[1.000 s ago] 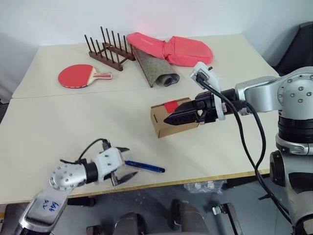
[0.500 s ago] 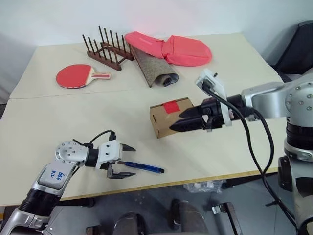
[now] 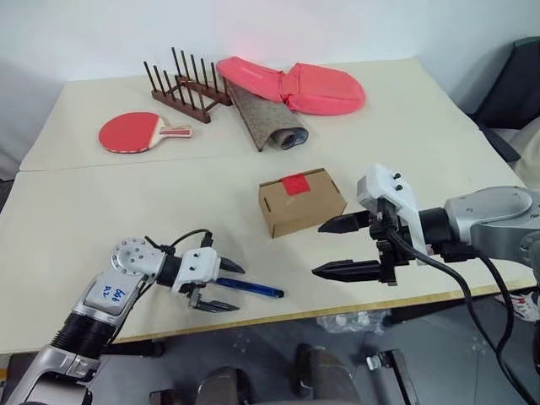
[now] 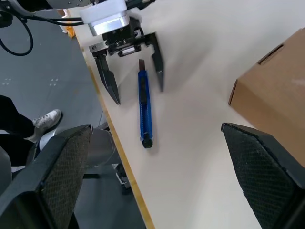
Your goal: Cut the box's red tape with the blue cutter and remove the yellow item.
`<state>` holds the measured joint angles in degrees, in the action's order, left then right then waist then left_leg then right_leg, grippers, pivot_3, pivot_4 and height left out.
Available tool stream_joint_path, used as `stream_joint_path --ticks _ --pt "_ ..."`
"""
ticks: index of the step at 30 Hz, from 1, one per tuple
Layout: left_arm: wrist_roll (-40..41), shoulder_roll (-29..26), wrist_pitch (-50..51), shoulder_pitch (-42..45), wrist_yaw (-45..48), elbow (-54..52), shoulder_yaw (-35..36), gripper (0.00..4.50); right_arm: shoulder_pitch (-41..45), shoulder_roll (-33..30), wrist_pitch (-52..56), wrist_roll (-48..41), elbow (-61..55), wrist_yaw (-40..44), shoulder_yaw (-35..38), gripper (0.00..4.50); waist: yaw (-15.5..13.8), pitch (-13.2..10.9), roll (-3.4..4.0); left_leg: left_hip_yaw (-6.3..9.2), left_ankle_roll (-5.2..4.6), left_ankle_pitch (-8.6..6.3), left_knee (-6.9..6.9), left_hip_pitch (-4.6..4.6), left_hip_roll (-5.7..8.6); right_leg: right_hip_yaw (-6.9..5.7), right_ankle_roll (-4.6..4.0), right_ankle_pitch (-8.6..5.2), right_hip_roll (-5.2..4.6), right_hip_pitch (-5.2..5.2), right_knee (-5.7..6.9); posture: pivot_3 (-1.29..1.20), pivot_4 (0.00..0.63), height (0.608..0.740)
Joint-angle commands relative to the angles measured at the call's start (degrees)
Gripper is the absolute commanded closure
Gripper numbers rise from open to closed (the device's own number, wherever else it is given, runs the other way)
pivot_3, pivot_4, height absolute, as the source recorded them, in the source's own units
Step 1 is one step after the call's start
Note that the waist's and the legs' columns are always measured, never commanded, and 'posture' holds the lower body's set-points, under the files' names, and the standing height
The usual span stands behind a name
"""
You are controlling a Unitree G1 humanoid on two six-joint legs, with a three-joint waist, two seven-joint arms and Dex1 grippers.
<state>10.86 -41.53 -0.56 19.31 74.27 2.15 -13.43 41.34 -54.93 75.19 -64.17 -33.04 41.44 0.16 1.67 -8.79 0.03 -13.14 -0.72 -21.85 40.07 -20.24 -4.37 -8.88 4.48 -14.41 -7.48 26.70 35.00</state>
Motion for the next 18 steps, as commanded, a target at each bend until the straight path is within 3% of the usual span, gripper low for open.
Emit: stream_joint_path --ticks 1,18 --pt "-3.21 -0.54 1.18 -0.83 0.32 1.36 -2.58 1.7 0.48 -0.58 -0.96 0.65 -0.28 0.64 0.44 0.0 -0.11 0.01 -0.01 0.01 -0.01 0.01 0.02 0.0 0.01 0.0 0.0 0.0 -0.01 -0.01 0.01 0.0 0.15 0.74" --pt "-6.18 -5.59 10.31 -1.34 -3.16 -0.34 -3.14 1.7 0.65 -0.61 -0.06 -0.29 -0.47 -0.48 1.31 0.0 0.15 0.05 -0.03 0.07 -0.11 0.08 0.1 0.19 -0.02 0.07 -0.22 0.02 -0.07 -0.11 0.04 0.0 0.15 0.74"
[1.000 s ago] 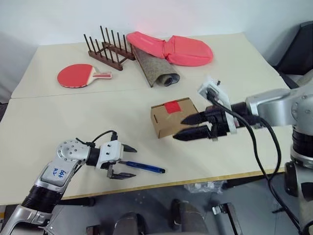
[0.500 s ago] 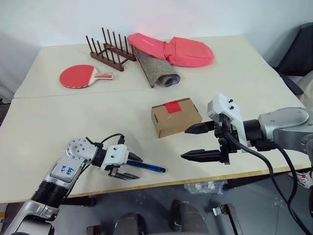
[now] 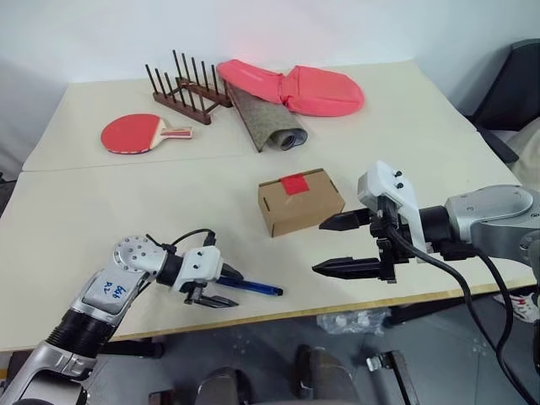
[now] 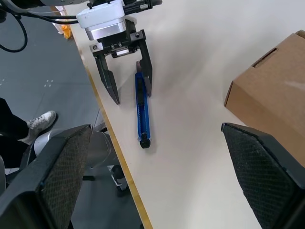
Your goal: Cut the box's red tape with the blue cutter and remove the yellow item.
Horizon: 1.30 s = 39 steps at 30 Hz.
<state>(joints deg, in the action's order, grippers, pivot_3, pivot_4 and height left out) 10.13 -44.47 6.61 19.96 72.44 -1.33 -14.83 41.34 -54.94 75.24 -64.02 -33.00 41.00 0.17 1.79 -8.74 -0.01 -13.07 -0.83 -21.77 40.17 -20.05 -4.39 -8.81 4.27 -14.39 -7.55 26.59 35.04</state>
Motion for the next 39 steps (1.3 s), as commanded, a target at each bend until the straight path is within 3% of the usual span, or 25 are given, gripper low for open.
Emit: stream_joint_path --ticks 1,10,15,26,31,39 --pt "-5.5 -2.92 3.01 -2.18 -1.58 3.05 -1.61 1.7 0.71 -0.58 -0.1 -0.47 -0.49 -0.06 1.29 0.0 0.08 0.01 0.01 -0.01 0.01 0.02 0.0 0.03 -0.02 0.0 -0.05 0.01 0.01 0.0 0.01 0.0 0.15 0.74" --pt "-6.49 -4.67 1.62 -3.34 -2.67 3.15 -2.12 1.7 1.28 -0.51 -0.26 -0.49 -0.15 0.31 1.15 0.0 0.19 0.01 0.01 -0.08 0.19 0.12 -0.06 0.38 -0.17 0.01 -0.54 -0.16 0.05 -0.04 0.41 0.0 0.15 0.74" --pt "-7.36 -5.1 0.93 -3.51 -3.47 3.32 -2.54 3.06 1.57 -0.54 -0.37 -0.25 0.08 0.49 1.0 0.0 0.17 0.03 0.03 -0.08 0.26 0.15 -0.16 0.67 -0.22 0.07 -0.71 -0.26 0.07 -0.12 0.58 0.0 0.15 0.74" --pt "-9.18 -8.2 1.36 -4.37 -3.36 2.9 -3.68 3.06 1.78 -0.53 -0.6 -0.08 0.12 0.81 1.04 0.0 0.76 0.04 0.05 -0.09 0.38 0.18 -0.25 0.82 -0.3 0.1 -0.88 -0.36 0.16 -0.13 0.69 0.0 0.15 0.74" --pt "-8.75 -8.33 1.26 -4.65 -4.15 2.6 -3.64 4.07 1.99 -0.51 -0.75 0.31 0.34 1.01 0.74 0.0 1.16 0.09 0.14 -0.08 0.44 0.23 -0.35 0.88 -0.31 0.12 -0.94 -0.39 0.15 -0.12 0.75 0.0 0.15 0.74" --pt "-8.33 -8.21 2.6 -6.64 -7.13 -0.06 -1.73 4.07 3.95 0.19 0.86 -1.02 0.37 0.15 0.36 0.0 1.26 0.11 0.17 -0.06 0.44 0.28 -0.47 0.93 -0.35 0.18 -0.95 -0.39 0.11 -0.1 0.76 0.0 0.15 0.74"
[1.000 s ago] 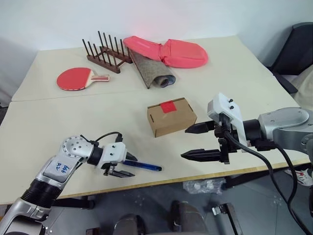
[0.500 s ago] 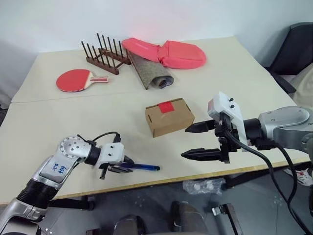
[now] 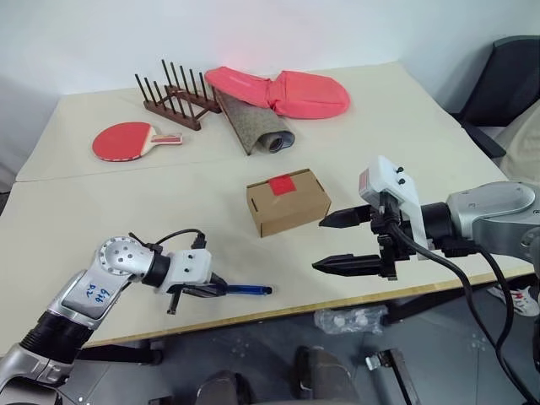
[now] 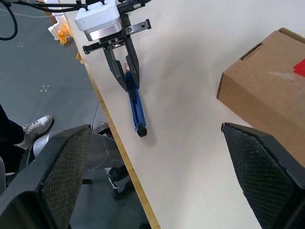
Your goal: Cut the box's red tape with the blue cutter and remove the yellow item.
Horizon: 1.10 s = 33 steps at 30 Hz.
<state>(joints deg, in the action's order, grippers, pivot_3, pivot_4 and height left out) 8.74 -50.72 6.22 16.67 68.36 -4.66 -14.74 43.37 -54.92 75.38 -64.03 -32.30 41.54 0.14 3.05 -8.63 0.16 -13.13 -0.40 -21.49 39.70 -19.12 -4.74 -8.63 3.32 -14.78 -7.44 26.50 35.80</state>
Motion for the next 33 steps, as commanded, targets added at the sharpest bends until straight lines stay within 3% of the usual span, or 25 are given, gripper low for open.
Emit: stream_joint_path --ticks 1,17,33 --pt "-6.95 -1.74 2.49 -3.68 -3.63 2.9 -1.44 4.07 2.4 0.47 1.37 -1.59 -0.24 -0.82 0.34 0.0 -0.01 0.0 0.0 0.0 0.0 0.0 -0.01 0.0 -0.01 0.01 0.0 0.0 0.0 0.0 0.0 0.0 0.15 0.74" --pt "-5.39 -1.37 7.44 -9.0 -7.96 -5.6 1.46 4.09 5.21 3.84 4.06 -3.56 0.68 -3.51 -0.6 0.0 -0.07 0.0 0.0 0.01 -0.01 0.02 -0.18 -0.02 -0.01 0.17 0.01 0.01 -0.06 0.01 -0.16 0.0 0.15 0.74" --pt "3.03 5.52 -2.86 -13.3 -13.92 -12.02 16.0 4.09 9.9 5.57 5.36 -3.64 4.61 -2.08 -2.72 0.0 -0.21 -0.27 -0.33 -0.02 0.1 0.01 -0.5 -0.22 -0.01 0.12 0.03 0.01 -0.04 0.21 -0.39 0.0 0.15 0.74"
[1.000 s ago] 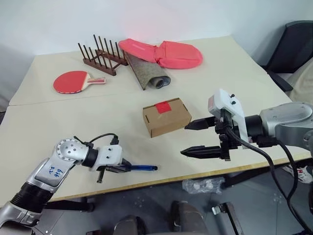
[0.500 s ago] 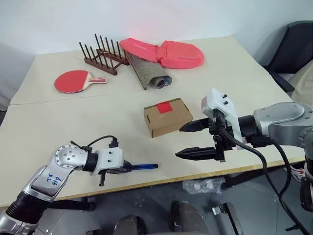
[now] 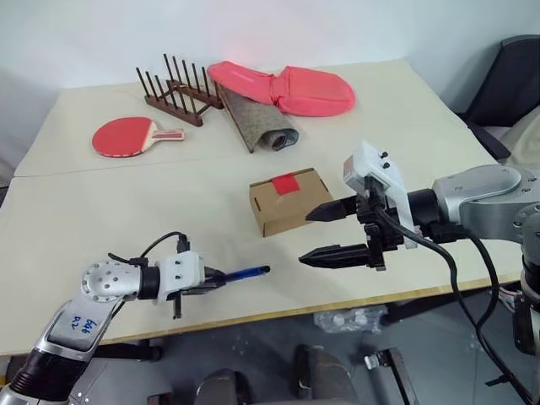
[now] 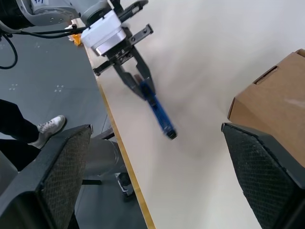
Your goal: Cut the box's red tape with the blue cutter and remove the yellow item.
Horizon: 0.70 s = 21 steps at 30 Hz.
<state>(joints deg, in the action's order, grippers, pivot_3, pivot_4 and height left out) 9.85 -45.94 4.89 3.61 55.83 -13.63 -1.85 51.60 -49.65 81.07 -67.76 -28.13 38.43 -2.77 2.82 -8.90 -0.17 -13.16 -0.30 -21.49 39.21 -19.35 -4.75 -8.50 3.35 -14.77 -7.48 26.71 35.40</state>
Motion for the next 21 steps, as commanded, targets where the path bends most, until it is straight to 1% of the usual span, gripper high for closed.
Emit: stream_joint_path --ticks 1,4,7,10,12,15,18,21 --pt "3.27 1.54 -0.97 -0.31 -2.22 -3.91 4.51 4.09 2.27 0.69 -0.36 0.31 1.19 1.11 0.05 0.0 0.02 0.0 0.0 0.0 0.01 -0.01 -0.02 -0.03 0.03 -0.11 0.0 0.0 0.03 0.0 -0.08 0.0 0.15 0.74" --pt "9.51 4.51 1.99 0.25 -4.27 -6.44 8.72 4.09 4.9 2.15 0.15 0.83 4.26 1.3 -0.71 0.0 0.11 -0.01 -0.01 0.0 0.01 -0.02 -0.02 -0.2 0.04 -0.41 0.04 0.02 0.07 0.01 -0.16 0.0 0.15 0.74" --pt "10.67 5.07 2.85 0.82 -5.33 -7.68 10.56 4.09 8.69 4.47 1.46 2.4 9.13 0.98 -2.0 0.0 0.21 -0.02 -0.01 -0.02 0.01 -0.02 -0.02 -0.29 0.15 -0.49 0.07 0.04 0.12 0.01 -0.18 0.0 0.15 0.74" --pt "13.68 5.08 3.84 0.55 -5.1 -9.9 12.45 4.09 12.1 7.01 2.39 3.49 13.24 1.17 -2.31 0.0 0.19 -0.02 -0.01 0.0 0.02 -0.03 -0.02 -0.37 0.12 -0.56 0.09 0.05 0.2 0.01 -0.29 0.0 0.15 0.74" --pt "13.13 5.01 2.82 0.84 -5.0 -10.04 12.32 4.09 14.59 9.23 3.38 4.3 16.9 0.58 -2.32 0.0 0.22 -0.02 -0.01 0.0 0.04 -0.04 -0.02 -0.39 0.1 -0.56 0.09 0.05 0.24 0.02 -0.31 0.0 0.15 0.74" --pt "10.74 6.8 0.09 2.76 -7.05 -8.82 11.06 4.09 17.47 12.29 3.9 7.63 22.08 -0.65 -3.4 0.0 0.21 -0.02 -0.01 -0.02 0.07 -0.05 -0.02 -0.41 0.09 -0.56 0.1 0.06 0.3 0.04 -0.31 0.0 0.15 0.74" --pt "8.1 10.64 -4.64 4.81 -9.01 -7.52 8.73 4.09 19.39 15.24 4.92 10.4 26.99 -0.39 -4.59 0.0 0.14 0.0 -0.04 -0.03 0.07 -0.04 -0.01 -0.47 0.09 -0.58 0.13 0.07 0.35 0.05 -0.35 0.0 0.15 0.74" --pt "5.37 13.09 -8.63 6.47 -10.58 -5.5 7.57 4.09 21.09 17.12 8.04 11.59 30.27 0.05 -4.65 0.0 0.24 0.0 -0.04 -0.06 0.08 -0.04 0.0 -0.59 0.1 -0.63 0.18 0.1 0.38 0.07 -0.4 0.0 0.15 0.74"
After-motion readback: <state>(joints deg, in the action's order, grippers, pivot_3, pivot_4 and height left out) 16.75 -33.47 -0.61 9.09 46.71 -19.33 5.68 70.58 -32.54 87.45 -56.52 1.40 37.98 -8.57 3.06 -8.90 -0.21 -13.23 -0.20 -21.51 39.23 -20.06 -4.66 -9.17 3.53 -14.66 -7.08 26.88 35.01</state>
